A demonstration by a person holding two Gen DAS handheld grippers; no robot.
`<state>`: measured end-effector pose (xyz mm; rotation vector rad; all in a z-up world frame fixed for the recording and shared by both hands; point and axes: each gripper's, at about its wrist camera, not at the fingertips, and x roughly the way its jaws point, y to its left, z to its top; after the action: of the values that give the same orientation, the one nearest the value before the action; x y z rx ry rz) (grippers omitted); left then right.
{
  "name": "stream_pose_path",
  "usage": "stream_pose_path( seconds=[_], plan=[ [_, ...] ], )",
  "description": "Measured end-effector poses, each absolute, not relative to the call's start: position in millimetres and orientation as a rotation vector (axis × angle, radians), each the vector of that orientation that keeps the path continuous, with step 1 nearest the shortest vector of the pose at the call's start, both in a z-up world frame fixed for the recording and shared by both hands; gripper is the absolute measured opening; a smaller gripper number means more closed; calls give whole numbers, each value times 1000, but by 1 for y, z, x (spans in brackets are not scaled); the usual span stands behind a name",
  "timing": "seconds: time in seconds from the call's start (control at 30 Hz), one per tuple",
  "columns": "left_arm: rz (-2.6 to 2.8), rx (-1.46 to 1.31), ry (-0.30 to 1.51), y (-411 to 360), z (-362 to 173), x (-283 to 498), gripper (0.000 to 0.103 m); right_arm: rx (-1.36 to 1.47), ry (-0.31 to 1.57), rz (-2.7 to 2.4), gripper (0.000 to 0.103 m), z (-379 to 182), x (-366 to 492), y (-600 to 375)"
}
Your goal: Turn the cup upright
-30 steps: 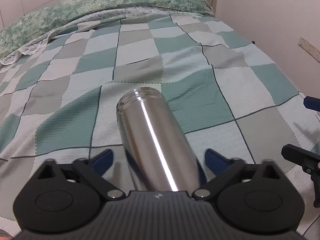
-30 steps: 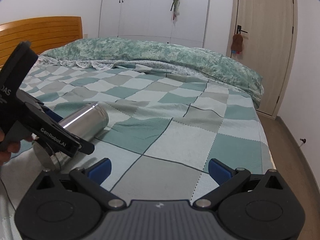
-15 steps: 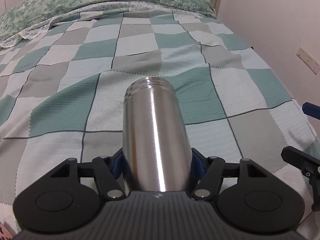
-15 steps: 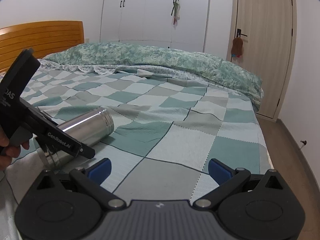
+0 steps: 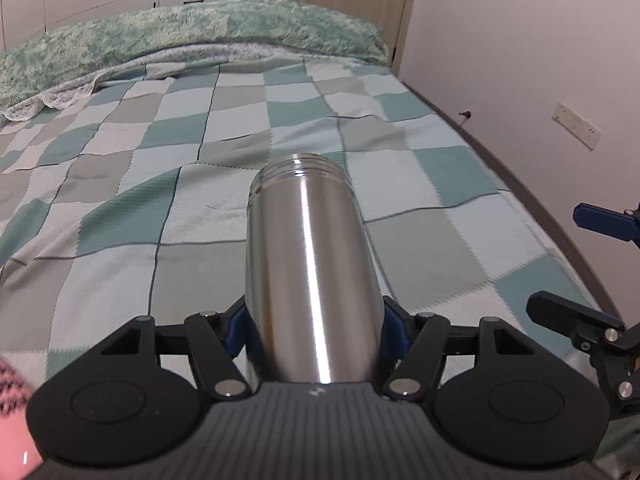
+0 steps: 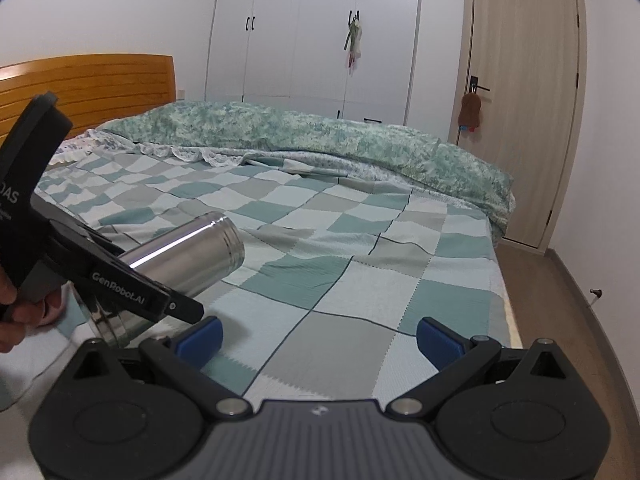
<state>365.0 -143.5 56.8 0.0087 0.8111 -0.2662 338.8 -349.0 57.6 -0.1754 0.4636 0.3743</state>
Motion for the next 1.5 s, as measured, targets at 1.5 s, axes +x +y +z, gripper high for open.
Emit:
stream_pose_path(
  seconds=[1.5],
  plan=[
    [-303, -108, 721, -69, 60, 146, 103, -166, 489, 334, 103, 93, 128, -311]
  ],
)
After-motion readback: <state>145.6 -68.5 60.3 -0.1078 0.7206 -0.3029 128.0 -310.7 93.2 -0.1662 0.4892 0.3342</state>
